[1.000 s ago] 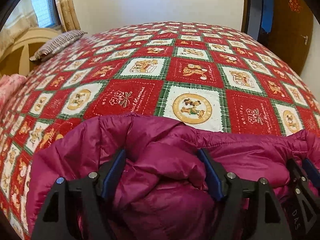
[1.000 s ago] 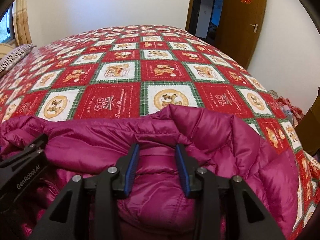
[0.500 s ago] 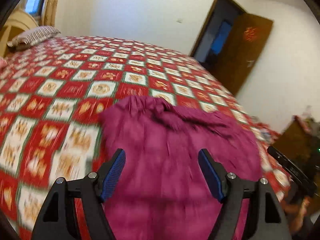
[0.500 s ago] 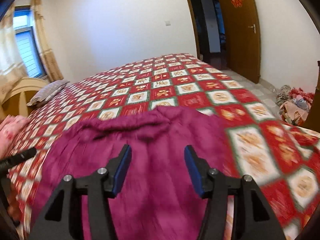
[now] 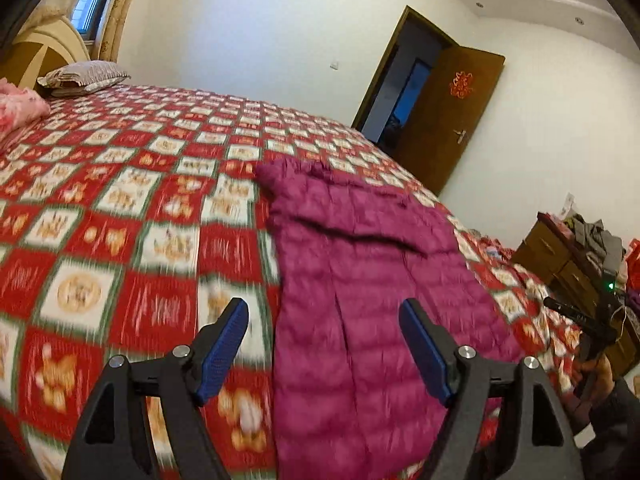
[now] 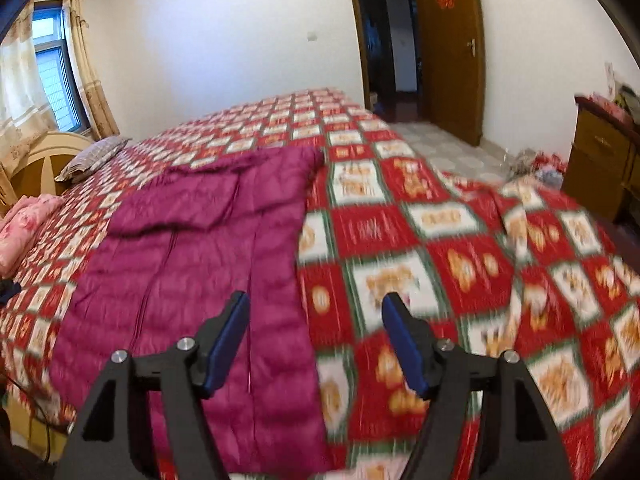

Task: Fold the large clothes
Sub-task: 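Move both tools to the hem of the narrowed jacket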

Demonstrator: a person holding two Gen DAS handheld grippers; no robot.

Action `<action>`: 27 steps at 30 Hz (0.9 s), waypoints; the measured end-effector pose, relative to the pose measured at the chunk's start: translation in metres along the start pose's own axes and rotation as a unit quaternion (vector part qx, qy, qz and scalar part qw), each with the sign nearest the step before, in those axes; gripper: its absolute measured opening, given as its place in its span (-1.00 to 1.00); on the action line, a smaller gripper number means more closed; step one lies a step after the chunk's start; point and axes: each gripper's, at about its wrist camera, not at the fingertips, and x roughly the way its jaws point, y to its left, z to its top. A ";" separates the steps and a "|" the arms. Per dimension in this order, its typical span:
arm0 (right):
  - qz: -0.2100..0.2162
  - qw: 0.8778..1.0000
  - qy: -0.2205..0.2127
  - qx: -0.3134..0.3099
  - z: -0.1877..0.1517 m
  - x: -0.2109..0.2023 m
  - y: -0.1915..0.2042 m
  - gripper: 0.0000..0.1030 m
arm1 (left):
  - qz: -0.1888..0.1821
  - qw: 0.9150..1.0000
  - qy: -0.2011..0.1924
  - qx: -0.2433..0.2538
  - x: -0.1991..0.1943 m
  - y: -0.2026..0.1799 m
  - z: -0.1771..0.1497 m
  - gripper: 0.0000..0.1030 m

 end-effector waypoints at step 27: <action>0.052 0.983 0.153 -0.084 -0.108 0.061 0.033 -0.40 | 0.117 0.986 0.118 0.031 0.051 -0.017 -0.103 -0.31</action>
